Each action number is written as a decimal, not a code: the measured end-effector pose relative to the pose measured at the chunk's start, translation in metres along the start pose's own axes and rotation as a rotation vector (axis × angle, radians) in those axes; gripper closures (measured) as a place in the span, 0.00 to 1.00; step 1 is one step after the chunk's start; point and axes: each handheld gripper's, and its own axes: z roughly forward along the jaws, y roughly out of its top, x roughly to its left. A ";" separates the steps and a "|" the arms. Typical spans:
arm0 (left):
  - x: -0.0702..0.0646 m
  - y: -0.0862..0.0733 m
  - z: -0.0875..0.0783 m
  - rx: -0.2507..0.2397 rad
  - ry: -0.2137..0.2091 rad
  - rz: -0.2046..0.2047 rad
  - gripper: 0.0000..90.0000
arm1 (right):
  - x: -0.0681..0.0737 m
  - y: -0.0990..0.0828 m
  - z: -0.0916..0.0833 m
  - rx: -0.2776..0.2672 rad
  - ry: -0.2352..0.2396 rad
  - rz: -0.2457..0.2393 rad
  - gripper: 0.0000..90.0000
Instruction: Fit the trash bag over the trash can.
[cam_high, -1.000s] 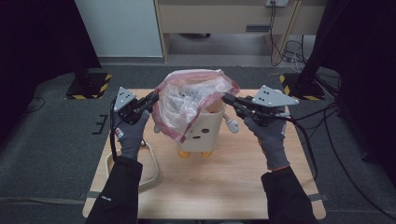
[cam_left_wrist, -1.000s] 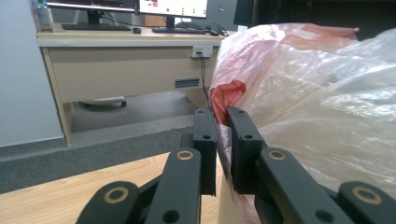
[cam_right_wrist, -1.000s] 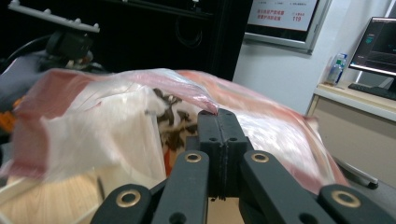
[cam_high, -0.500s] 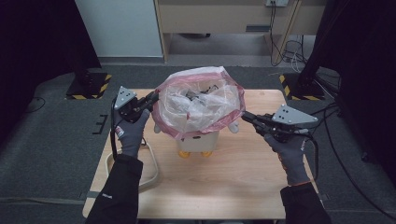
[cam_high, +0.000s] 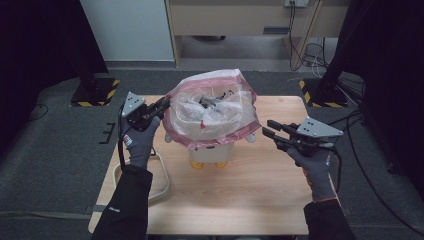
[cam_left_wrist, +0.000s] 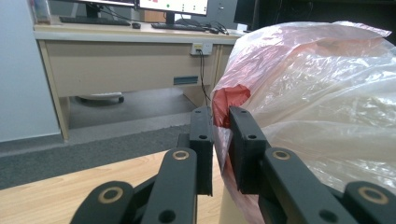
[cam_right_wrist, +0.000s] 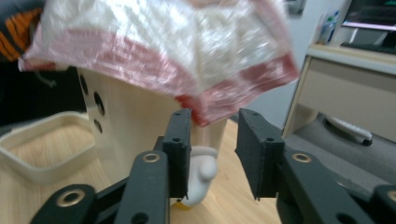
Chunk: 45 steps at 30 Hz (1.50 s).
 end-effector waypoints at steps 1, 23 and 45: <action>0.000 0.000 0.000 -0.003 0.000 0.000 0.88 | -0.001 0.001 -0.005 -0.011 -0.005 0.008 0.68; 0.001 0.018 0.001 -0.088 -0.064 0.202 0.58 | -0.026 0.059 0.060 -0.095 -0.132 -0.003 0.57; 0.001 0.023 0.020 -0.093 -0.100 0.305 0.68 | -0.037 0.050 0.114 -0.053 -0.150 -0.094 0.69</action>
